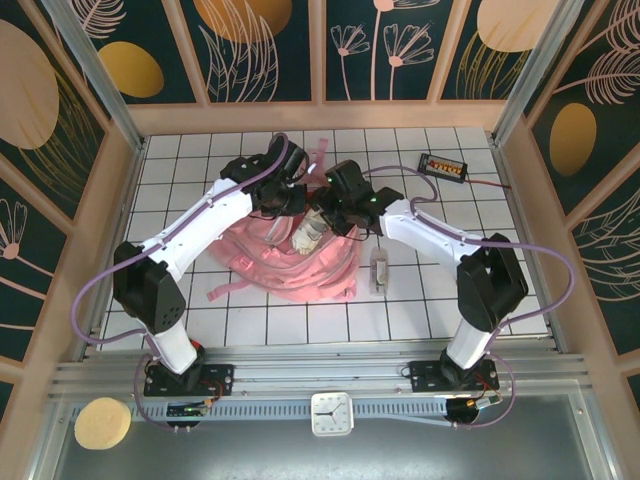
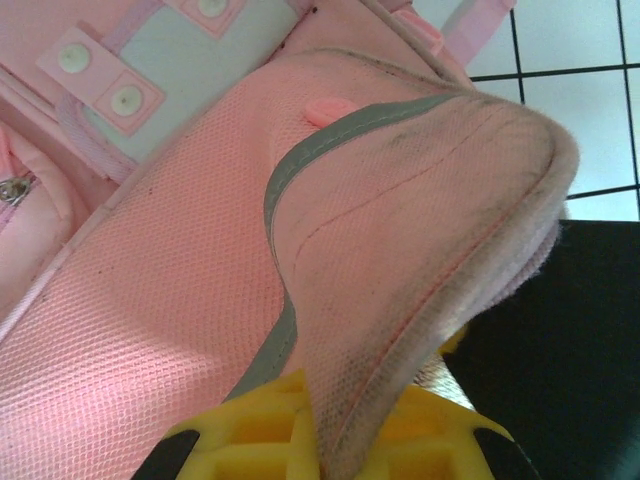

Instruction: Pack books, pencil case, and school supplies into a backpack

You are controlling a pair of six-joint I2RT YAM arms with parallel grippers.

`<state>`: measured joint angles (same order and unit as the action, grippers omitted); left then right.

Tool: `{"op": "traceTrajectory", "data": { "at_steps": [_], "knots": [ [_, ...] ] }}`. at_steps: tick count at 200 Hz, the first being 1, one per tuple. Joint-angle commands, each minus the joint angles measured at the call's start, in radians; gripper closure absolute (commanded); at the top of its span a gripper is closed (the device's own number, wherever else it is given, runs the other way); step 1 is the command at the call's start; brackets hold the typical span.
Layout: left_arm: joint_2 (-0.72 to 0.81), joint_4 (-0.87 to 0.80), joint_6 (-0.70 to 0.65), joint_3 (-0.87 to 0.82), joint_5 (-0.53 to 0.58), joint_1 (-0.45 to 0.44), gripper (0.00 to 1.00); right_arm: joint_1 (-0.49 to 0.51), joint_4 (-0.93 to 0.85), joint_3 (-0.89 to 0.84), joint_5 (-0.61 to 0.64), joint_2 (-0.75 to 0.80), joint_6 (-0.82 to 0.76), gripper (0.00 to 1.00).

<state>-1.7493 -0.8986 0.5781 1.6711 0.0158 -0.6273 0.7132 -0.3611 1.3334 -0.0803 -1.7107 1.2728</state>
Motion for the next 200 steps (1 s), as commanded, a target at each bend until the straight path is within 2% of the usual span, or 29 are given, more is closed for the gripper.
{"op": "traceTrajectory", "data": {
  "at_steps": [1,13,31,44,73,81,93,98,131,149,183,200],
  "knots": [
    [0.056,0.161,0.051,-0.009,-0.071,-0.001,1.0,0.008,0.062,0.015,-0.039,-0.032,0.129,0.95],
    [0.074,0.188,0.061,-0.047,-0.085,-0.002,1.0,0.007,0.061,0.059,-0.038,-0.075,0.133,0.89],
    [0.097,0.2,0.065,-0.096,-0.087,0.0,1.0,0.012,0.136,0.066,-0.066,-0.094,0.15,0.57],
    [0.105,0.194,0.049,-0.117,-0.079,-0.001,1.0,0.013,0.168,0.061,-0.082,-0.086,0.137,0.42],
    [0.12,0.19,0.024,-0.159,-0.042,-0.001,1.0,0.011,0.223,0.001,-0.139,-0.024,0.095,0.3],
    [0.121,0.189,0.017,-0.169,-0.038,0.0,1.0,0.01,0.224,-0.015,-0.157,-0.003,0.072,0.24],
    [0.119,0.191,0.01,-0.182,-0.039,0.0,1.0,0.01,0.244,-0.051,-0.174,0.033,0.037,0.07],
    [0.118,0.19,0.006,-0.187,-0.037,0.0,1.0,0.008,0.245,-0.064,-0.181,0.045,0.026,0.03],
    [0.117,0.19,-0.007,-0.203,-0.03,0.003,1.0,-0.014,0.307,-0.154,-0.224,0.113,0.012,0.03],
    [0.113,0.187,-0.013,-0.195,-0.038,0.003,1.0,-0.019,0.253,-0.153,-0.201,0.167,-0.032,0.05],
    [0.106,0.191,-0.03,-0.184,-0.076,0.002,1.0,-0.052,0.139,-0.171,-0.184,0.25,-0.142,0.2],
    [0.112,0.174,-0.043,-0.18,-0.064,0.003,1.0,-0.098,0.085,-0.178,-0.213,0.262,-0.187,0.22]
  ]
}}
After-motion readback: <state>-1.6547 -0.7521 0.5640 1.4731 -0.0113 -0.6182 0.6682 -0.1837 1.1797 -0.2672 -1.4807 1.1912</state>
